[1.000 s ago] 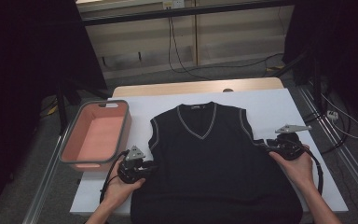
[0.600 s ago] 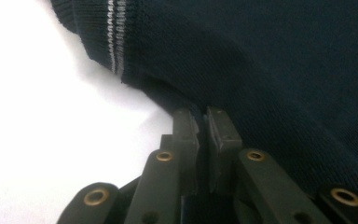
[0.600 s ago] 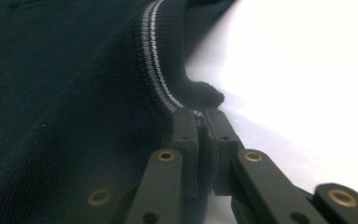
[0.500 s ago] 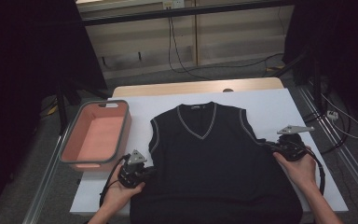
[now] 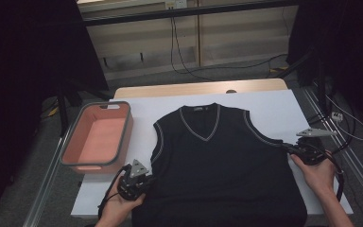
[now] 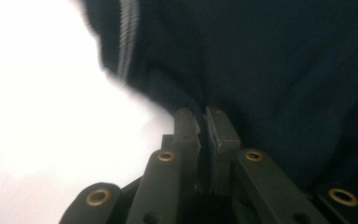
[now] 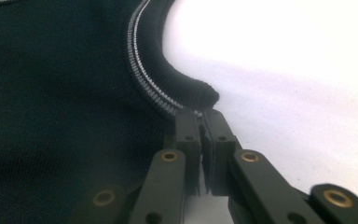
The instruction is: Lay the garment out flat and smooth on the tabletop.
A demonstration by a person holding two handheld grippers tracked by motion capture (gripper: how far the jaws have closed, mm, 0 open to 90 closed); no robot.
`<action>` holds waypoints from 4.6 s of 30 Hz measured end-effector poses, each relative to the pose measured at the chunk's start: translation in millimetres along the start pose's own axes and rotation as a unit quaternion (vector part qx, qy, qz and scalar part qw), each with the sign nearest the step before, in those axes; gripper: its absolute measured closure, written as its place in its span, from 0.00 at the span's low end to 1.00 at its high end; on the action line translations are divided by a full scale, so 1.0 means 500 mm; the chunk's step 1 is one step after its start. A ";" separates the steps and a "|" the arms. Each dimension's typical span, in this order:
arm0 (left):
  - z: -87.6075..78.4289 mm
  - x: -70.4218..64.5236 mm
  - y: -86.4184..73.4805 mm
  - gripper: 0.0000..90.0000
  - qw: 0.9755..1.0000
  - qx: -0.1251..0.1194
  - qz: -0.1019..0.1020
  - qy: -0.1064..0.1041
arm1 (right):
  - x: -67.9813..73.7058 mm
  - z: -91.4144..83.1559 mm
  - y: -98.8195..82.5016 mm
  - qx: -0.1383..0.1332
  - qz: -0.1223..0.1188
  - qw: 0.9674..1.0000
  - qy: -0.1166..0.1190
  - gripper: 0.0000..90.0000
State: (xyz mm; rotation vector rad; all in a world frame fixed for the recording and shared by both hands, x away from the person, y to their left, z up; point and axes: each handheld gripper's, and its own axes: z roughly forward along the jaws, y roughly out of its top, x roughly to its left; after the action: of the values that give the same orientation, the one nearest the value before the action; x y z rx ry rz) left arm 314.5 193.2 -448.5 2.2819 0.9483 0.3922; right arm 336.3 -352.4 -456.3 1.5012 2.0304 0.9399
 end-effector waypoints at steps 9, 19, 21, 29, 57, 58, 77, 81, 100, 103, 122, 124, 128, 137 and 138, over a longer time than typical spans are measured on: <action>-0.023 0.034 -0.023 0.91 0.999 -0.021 -0.035 -0.026 | 0.003 0.000 -0.003 0.001 0.000 1.000 0.000 0.96; 0.018 0.076 0.039 0.75 0.996 -0.062 -0.052 0.025 | 0.002 0.005 -0.005 0.007 0.002 1.000 0.005 0.95; 0.037 0.075 0.043 0.78 0.997 -0.045 -0.046 0.046 | 0.002 0.007 -0.005 0.009 -0.002 1.000 0.005 0.95; 0.077 0.089 0.056 0.61 0.995 -0.054 -0.089 -0.011 | 0.002 0.010 -0.006 0.009 0.000 1.000 0.009 0.95; -0.010 0.090 0.059 0.92 0.992 -0.097 -0.077 0.001 | -0.002 -0.004 -0.003 -0.006 0.005 1.000 0.014 0.95; -0.010 0.092 0.059 0.92 0.992 -0.099 -0.082 0.005 | -0.003 -0.008 -0.001 -0.008 0.002 1.000 0.009 0.95; 0.008 0.090 0.068 0.73 0.991 -0.105 -0.083 0.030 | -0.045 -0.031 -0.024 -0.009 0.035 0.999 0.002 0.72; -0.010 0.060 0.057 0.66 0.992 -0.108 -0.056 0.012 | -0.025 -0.050 -0.015 -0.035 0.027 0.999 0.009 0.65; 0.049 -0.081 0.054 0.57 0.991 -0.027 0.068 -0.109 | 0.223 -0.031 -0.022 0.016 -0.118 0.982 0.147 0.64; 0.052 -0.101 0.052 0.58 0.989 -0.021 0.088 -0.119 | 0.234 -0.030 -0.029 0.026 -0.134 0.980 0.147 0.62; 0.062 -0.089 0.052 0.98 0.990 -0.012 0.060 -0.129 | 0.250 -0.019 -0.040 0.056 -0.156 0.973 0.162 0.99; 0.059 -0.093 0.050 0.98 0.990 -0.011 0.066 -0.123 | 0.256 -0.027 -0.045 0.059 -0.159 0.972 0.164 0.99; 0.050 -0.091 0.044 0.99 0.990 -0.010 0.067 -0.126 | 0.269 -0.045 -0.060 0.061 -0.168 0.970 0.164 0.99; 0.023 -0.092 0.016 1.00 0.990 0.002 0.066 -0.125 | 0.294 -0.074 -0.089 0.058 -0.162 0.970 0.173 0.99; 0.022 -0.094 0.015 1.00 0.990 0.000 0.067 -0.124 | 0.299 -0.078 -0.091 0.059 -0.163 0.969 0.173 0.99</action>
State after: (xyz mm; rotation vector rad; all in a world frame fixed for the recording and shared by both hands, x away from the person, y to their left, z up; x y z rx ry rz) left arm 290.9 150.4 -453.2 2.3356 0.6724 0.1585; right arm 233.2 -228.9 -457.6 1.0599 2.5247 1.0099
